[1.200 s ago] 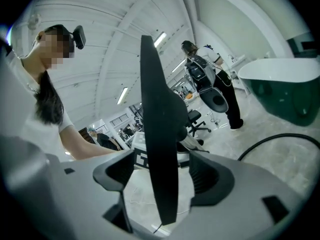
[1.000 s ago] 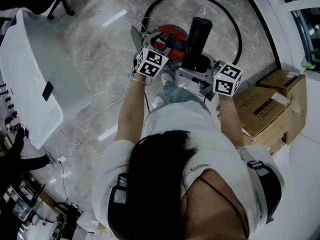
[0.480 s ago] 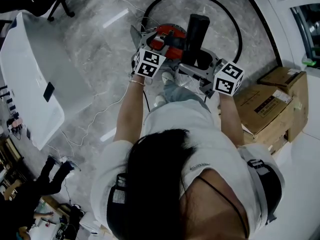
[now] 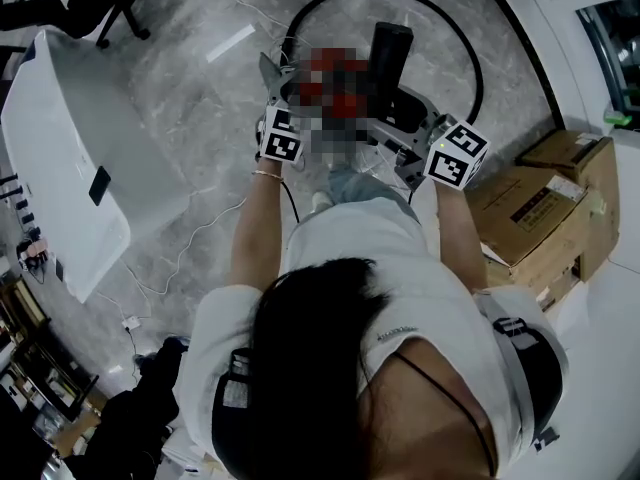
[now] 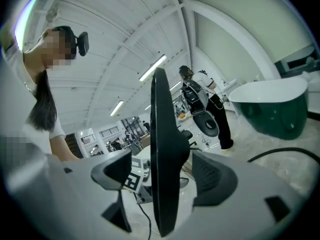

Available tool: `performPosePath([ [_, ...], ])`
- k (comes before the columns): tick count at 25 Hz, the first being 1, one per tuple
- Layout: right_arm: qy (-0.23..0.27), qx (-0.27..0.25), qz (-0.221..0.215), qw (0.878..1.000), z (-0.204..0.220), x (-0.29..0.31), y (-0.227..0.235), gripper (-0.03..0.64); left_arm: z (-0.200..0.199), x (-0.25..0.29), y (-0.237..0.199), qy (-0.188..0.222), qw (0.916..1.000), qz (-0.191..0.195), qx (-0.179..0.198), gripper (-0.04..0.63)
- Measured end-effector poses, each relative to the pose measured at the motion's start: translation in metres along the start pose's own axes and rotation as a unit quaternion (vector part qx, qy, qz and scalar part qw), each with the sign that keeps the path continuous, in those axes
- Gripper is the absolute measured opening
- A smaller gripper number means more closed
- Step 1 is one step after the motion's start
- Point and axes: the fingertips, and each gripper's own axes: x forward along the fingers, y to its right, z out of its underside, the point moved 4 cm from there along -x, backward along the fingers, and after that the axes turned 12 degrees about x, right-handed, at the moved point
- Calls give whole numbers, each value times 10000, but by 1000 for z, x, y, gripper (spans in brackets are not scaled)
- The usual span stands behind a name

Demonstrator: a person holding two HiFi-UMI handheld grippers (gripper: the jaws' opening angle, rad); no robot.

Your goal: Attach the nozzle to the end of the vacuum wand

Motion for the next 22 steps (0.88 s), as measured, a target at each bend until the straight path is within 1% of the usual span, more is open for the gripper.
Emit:
performPosePath([
  [3,43,-133,220,9997,1,-2,4,359,5,-5,4,-34,9999,-40,-113,250],
  [9,426,-49,431,9981,-4,-12,8,359,3,-14,9,13,9994,-96,-319,250],
  [14,661,-224,652,9954,-7,-13,8,359,4,-24,6,85,9988,-141,-458,250],
  [17,836,-491,832,9918,-11,-18,6,359,4,-31,7,182,9977,-190,-627,250],
  [19,917,-538,834,9908,-12,-21,3,359,6,-36,11,231,9967,-196,-756,250],
  [22,1026,-502,801,9902,-15,-23,0,359,10,-43,15,229,9963,-202,-798,250],
])
